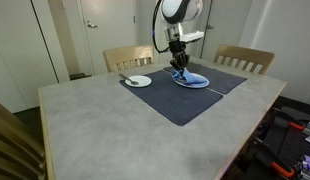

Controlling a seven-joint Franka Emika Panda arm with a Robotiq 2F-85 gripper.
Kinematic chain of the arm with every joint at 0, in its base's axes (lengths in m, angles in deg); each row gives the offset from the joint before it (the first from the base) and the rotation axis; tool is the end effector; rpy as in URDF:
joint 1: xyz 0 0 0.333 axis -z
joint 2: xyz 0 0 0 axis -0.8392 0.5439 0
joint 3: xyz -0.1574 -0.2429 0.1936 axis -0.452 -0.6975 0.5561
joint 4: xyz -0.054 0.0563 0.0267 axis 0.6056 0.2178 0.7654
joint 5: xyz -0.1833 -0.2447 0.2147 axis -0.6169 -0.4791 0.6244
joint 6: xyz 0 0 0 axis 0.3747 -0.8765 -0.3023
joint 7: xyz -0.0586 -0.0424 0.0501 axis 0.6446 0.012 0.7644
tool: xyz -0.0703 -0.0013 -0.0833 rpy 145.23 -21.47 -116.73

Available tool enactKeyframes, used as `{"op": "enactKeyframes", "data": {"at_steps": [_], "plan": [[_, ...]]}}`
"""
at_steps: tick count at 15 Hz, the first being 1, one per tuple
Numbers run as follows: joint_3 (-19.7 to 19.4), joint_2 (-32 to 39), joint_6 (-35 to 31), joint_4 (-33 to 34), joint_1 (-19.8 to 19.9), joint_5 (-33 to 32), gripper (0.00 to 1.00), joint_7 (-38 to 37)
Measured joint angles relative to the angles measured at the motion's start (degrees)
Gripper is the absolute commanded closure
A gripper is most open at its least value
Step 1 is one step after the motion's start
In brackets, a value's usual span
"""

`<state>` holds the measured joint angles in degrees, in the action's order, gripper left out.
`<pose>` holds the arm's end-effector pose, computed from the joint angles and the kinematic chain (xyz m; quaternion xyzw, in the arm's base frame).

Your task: Use the blue towel to wipe the white plate

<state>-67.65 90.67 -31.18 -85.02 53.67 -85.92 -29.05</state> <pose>0.6267 0.0240 0.2392 0.9841 0.0478 -0.1604 0.0596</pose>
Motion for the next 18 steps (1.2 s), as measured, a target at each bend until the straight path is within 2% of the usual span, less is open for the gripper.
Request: {"op": "enactKeyframes", "data": {"at_steps": [6,18], "plan": [[3.0,-5.7,-6.9,-5.1,-1.7,-0.5,0.99,1.6],[10.3,-7.8,-21.6,-9.2,-5.0,1.2,0.99,6.1]]}}
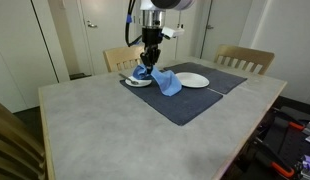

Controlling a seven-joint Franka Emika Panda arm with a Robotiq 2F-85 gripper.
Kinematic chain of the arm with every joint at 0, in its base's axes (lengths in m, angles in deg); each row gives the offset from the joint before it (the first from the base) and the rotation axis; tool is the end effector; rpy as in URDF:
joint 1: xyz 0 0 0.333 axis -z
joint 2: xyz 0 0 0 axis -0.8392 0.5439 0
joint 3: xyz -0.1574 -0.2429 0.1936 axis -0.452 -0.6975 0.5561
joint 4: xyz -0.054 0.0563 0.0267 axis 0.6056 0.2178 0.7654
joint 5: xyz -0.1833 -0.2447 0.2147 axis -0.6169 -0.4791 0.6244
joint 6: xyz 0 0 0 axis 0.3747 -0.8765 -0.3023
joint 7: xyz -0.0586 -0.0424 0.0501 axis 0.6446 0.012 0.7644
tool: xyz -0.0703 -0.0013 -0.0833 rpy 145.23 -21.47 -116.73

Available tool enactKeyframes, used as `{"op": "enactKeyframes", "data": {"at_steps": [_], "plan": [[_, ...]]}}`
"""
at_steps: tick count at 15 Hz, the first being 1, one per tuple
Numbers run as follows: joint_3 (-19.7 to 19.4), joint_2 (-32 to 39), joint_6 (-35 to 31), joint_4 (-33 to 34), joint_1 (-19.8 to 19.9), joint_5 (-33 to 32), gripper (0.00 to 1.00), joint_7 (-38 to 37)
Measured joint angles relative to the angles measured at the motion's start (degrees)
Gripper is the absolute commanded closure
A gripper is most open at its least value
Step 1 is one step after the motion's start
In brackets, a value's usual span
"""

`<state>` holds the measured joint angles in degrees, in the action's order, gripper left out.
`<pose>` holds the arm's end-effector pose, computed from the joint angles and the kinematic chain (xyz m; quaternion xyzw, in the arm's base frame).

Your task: Use the blue towel to wipe the white plate

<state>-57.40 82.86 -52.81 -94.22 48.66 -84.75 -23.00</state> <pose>0.6011 0.1867 0.2936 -0.9745 -0.2238 -0.0169 0.0043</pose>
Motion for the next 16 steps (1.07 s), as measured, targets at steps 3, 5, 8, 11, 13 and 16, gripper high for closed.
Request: {"op": "enactKeyframes", "data": {"at_steps": [3,5,8,11,13,16], "plan": [[1.9,-1.1,-4.4,-1.0,0.2,4.2,0.99,3.5],[3.2,-2.0,-6.1,-1.3,0.5,7.0,0.99,6.4],[5.1,-4.3,-7.7,-2.6,0.8,9.9,0.99,9.4],[6.6,-7.3,-9.4,-4.8,1.0,13.2,0.99,12.3],[7.2,-9.3,-10.1,-6.7,1.3,15.1,0.99,13.9],[6.0,-10.2,-9.0,-8.7,1.6,15.4,0.99,13.7]]}}
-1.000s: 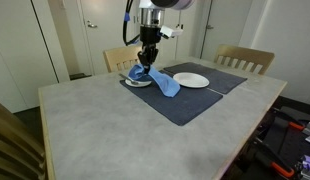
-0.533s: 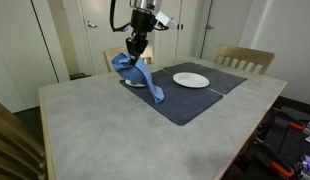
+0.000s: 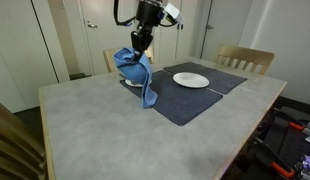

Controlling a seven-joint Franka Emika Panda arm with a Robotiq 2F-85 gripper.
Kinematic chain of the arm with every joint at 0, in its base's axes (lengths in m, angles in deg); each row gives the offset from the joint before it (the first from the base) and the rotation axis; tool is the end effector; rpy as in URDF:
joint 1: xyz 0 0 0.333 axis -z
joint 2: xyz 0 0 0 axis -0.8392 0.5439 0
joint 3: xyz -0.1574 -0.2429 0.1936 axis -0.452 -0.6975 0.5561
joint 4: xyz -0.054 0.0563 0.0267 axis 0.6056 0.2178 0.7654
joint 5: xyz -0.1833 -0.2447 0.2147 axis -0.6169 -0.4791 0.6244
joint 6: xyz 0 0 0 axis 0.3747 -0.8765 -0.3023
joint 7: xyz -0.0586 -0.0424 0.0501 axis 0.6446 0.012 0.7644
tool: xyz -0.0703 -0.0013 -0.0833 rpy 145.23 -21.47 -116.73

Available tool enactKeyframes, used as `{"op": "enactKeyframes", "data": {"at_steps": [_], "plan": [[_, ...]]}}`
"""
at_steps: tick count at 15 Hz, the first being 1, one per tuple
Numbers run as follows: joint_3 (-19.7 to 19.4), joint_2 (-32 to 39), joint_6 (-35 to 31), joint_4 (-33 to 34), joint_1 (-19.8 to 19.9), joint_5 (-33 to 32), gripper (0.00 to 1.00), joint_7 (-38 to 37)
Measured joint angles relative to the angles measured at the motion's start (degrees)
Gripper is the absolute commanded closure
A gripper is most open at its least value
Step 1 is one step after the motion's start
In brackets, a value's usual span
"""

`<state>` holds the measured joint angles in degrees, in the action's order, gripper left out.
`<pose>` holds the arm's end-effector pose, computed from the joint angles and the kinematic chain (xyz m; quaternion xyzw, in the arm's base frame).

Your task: Use the blue towel to wipe the white plate

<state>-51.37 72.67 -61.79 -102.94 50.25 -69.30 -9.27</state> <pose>0.5583 0.2193 0.3582 -0.9516 -0.2743 -0.1032 0.0928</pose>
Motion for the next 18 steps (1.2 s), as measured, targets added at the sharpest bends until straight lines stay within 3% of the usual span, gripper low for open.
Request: {"op": "enactKeyframes", "data": {"at_steps": [7,14,15,16,18], "plan": [[-6.2,6.8,6.7,0.4,3.1,-0.4,0.99,-0.4],[-4.4,13.7,8.8,2.3,2.6,-0.4,0.99,-0.3],[-4.4,14.1,9.4,2.6,2.5,-0.5,0.71,-0.4],[-4.4,14.3,10.2,3.0,2.5,-0.5,0.69,-0.5],[-4.5,14.4,11.7,3.7,2.5,-0.9,0.57,-0.9]]}}
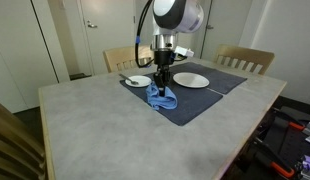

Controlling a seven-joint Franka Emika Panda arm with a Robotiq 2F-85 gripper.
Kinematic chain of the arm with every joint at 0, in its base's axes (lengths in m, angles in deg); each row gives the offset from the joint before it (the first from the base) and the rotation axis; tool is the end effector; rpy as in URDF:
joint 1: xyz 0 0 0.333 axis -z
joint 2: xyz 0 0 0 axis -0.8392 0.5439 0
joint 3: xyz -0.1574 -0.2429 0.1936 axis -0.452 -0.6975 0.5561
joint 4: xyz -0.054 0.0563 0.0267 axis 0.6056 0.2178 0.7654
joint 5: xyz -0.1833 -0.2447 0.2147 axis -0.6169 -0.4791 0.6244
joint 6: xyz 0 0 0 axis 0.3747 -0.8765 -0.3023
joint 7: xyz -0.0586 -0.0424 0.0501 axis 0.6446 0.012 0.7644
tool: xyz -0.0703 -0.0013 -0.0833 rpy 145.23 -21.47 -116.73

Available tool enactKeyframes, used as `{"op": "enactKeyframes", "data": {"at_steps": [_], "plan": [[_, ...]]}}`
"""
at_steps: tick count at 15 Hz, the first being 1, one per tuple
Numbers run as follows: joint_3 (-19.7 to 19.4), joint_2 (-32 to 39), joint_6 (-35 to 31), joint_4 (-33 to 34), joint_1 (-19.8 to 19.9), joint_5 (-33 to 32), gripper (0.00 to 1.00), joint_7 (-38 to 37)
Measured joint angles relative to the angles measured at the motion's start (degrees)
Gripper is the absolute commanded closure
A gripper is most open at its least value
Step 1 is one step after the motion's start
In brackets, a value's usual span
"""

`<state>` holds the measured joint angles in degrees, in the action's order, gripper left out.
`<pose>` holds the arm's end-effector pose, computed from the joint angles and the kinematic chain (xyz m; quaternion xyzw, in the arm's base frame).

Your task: Use the blue towel to wipe the white plate

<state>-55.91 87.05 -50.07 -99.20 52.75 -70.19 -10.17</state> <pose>0.5677 0.1547 0.2153 -0.9678 -0.2147 0.0863 0.0990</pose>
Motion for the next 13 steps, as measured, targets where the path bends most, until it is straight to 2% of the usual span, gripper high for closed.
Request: {"op": "enactKeyframes", "data": {"at_steps": [4,8,13], "plan": [[-0.5,-0.2,2.3,1.3,0.0,-1.1,0.27,-0.4],[-1.3,-1.2,6.2,2.7,0.0,-3.5,0.02,-1.6],[-2.0,-2.2,12.8,4.9,-0.1,-7.4,0.00,-4.4]]}}
